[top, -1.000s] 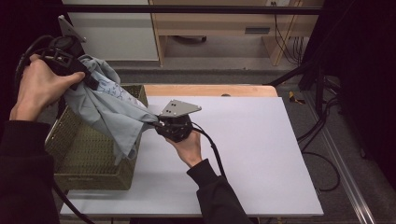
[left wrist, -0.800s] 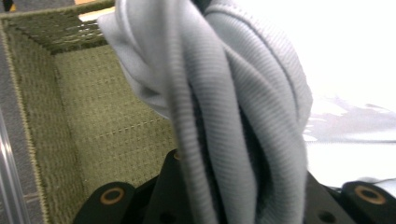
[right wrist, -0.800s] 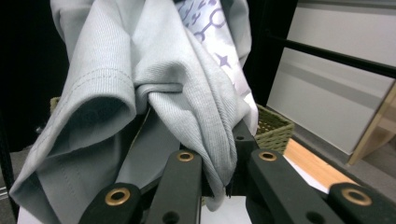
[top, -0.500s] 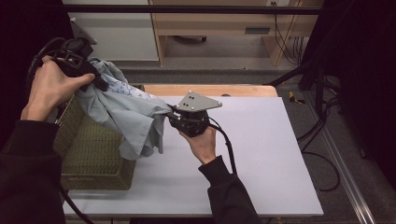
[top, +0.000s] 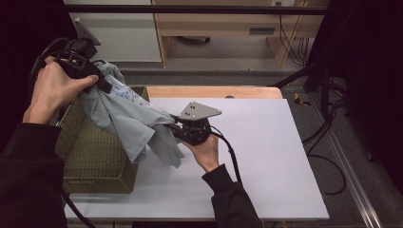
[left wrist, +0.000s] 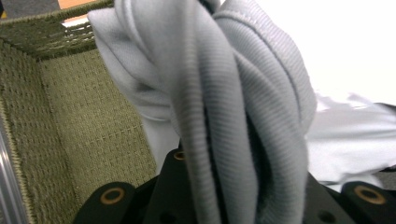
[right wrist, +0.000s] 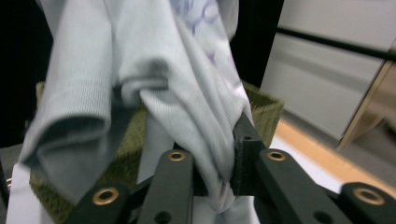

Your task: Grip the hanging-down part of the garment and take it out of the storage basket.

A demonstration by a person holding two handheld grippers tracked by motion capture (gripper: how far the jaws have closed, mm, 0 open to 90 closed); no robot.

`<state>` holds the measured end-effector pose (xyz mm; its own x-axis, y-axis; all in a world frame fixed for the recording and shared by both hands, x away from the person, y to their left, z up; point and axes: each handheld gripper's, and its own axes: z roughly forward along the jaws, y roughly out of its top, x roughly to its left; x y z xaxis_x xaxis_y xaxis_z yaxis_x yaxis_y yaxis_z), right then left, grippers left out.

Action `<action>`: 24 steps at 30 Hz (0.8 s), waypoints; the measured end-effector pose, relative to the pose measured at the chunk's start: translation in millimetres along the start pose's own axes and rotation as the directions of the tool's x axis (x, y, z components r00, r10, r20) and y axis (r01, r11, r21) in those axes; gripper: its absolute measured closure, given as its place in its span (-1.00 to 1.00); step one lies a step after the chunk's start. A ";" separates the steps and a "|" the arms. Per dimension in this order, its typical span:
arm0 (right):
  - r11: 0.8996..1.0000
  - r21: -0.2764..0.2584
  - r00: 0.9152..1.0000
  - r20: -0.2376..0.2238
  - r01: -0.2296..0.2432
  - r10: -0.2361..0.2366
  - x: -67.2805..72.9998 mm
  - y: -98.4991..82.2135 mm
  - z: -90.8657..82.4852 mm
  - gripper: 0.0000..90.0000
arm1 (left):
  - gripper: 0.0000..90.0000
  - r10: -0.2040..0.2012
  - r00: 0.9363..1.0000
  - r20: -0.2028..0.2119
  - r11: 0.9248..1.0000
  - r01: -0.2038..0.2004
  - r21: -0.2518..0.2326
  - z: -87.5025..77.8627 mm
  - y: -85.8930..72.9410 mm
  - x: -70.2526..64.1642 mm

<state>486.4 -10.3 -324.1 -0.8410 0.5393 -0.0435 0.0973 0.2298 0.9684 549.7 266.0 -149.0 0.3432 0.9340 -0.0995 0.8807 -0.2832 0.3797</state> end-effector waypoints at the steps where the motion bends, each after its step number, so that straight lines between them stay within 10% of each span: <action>1: 1.000 0.011 1.000 -0.009 -0.014 0.014 -0.1 -6.8 3.9 0.71 | 0.79 -0.001 1.000 -0.001 1.000 0.001 0.000 0.4 0.5 -0.2; 7: 0.994 0.066 0.994 -0.056 -0.090 0.093 2.3 -37.2 28.2 0.42 | 0.80 0.006 1.000 -0.004 1.000 -0.006 0.013 5.7 3.1 -2.2; 12: 0.994 0.056 0.994 -0.043 -0.096 0.099 7.2 -53.5 35.3 -0.24 | 0.80 -0.003 1.000 -0.006 1.000 0.003 -0.001 5.3 1.9 0.0; 24: 0.984 -0.065 0.984 0.058 -0.167 0.170 -3.7 -77.2 -23.1 -0.81 | 0.80 -0.005 1.000 -0.006 1.000 0.005 -0.002 6.5 2.1 1.6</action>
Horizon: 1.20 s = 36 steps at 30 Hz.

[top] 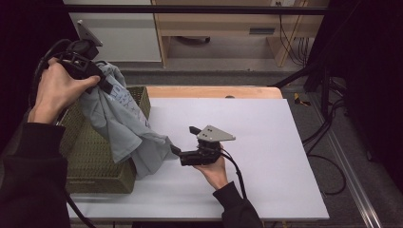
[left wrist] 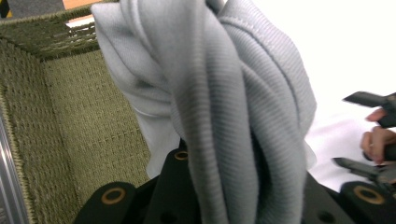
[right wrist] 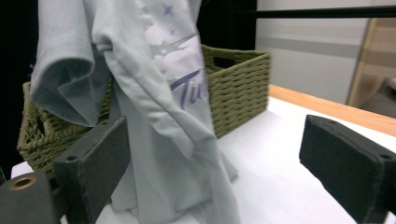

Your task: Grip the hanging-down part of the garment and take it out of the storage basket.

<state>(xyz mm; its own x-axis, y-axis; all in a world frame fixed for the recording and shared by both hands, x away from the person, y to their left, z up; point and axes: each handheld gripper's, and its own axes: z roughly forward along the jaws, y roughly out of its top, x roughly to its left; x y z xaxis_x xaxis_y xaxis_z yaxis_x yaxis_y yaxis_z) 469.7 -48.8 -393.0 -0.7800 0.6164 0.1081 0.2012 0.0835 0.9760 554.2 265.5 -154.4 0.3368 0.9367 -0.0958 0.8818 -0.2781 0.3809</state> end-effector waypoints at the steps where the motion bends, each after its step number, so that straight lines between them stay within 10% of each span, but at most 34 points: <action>1: 1.000 -0.003 1.000 0.011 -0.004 0.004 -1.5 -0.4 -5.4 -0.83 | 0.80 0.003 1.000 -0.001 1.000 -0.003 -0.001 -0.2 0.1 -0.7; 36: 0.997 -0.080 0.953 0.301 -0.017 0.041 -27.3 -48.0 -139.4 -1.00 | 0.80 0.001 1.000 0.012 1.000 -0.001 -0.008 -0.5 -4.9 7.5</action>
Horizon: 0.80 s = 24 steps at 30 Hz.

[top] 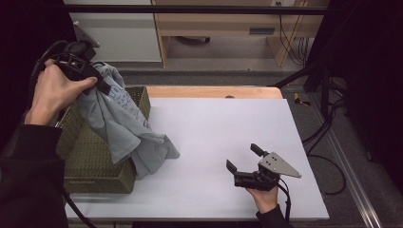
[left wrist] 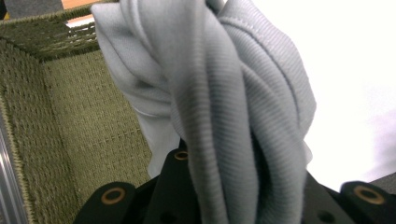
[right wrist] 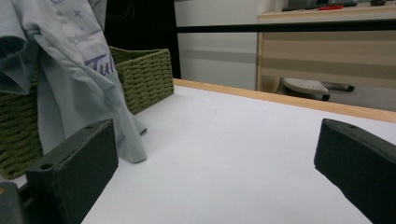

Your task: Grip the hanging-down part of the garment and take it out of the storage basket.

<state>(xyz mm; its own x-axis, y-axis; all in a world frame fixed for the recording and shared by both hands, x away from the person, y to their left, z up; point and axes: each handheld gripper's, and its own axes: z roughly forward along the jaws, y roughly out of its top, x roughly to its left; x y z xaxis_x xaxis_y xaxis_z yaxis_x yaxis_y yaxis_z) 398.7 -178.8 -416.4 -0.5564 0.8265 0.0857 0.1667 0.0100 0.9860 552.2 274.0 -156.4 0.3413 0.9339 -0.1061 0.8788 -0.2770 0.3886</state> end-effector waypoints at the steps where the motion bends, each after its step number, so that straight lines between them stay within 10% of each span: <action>1: 1.000 0.003 1.000 0.006 -0.001 0.001 -0.8 -1.9 -1.8 -1.00 | 0.80 0.000 1.000 0.000 1.000 0.000 -0.001 0.0 0.0 0.2; 24: 1.000 -0.007 0.998 0.061 -0.011 0.012 -14.7 -20.1 -26.9 -1.00 | 0.80 0.006 1.000 0.001 1.000 -0.006 0.005 1.6 1.1 -1.4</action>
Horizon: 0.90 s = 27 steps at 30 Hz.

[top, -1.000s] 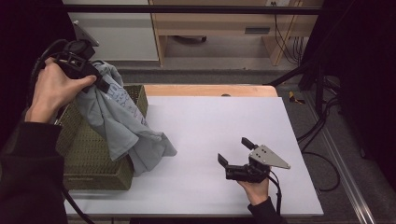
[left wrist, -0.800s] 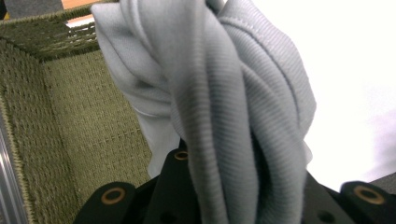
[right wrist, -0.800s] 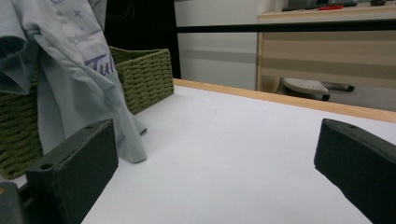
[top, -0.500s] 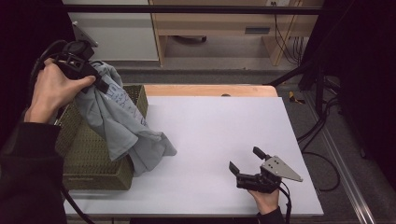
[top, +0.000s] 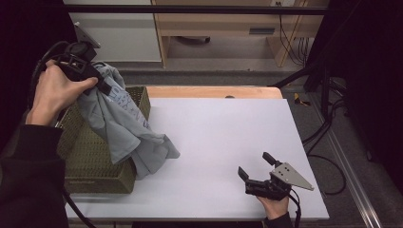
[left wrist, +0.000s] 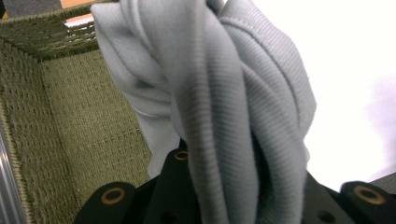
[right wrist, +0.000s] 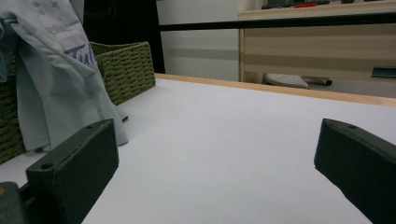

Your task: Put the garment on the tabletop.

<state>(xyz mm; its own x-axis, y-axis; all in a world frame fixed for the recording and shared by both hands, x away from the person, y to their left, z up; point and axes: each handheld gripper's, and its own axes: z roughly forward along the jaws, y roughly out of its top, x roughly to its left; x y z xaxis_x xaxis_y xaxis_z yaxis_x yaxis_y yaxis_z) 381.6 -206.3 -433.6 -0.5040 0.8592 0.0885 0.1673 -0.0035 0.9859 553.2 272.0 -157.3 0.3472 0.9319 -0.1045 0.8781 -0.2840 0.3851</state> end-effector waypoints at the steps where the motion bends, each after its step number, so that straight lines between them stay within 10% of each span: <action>1: 1.000 0.003 1.000 0.000 -0.001 0.001 -0.4 0.2 -0.5 -1.00 | 0.80 -0.002 1.000 0.000 1.000 0.002 -0.001 0.2 0.5 -0.9; 16: 1.000 0.015 1.000 0.003 -0.005 0.005 0.6 0.0 -1.6 -1.00 | 0.83 0.084 0.996 0.023 0.996 -0.083 -0.039 -3.7 9.3 -43.9; 27: 1.000 0.016 1.000 -0.004 -0.011 0.011 2.2 2.2 -4.1 -1.00 | 0.83 0.212 0.976 0.055 0.976 -0.208 -0.060 -7.2 19.3 -101.6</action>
<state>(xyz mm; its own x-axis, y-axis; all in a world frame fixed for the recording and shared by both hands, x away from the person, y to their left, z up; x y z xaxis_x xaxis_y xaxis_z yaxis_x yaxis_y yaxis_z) 377.4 -206.5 -430.7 -0.5056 0.8570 0.0997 0.1864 -0.0043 0.9825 532.5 173.5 -132.7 0.5428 0.8369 -0.0712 0.7652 -0.4578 0.4527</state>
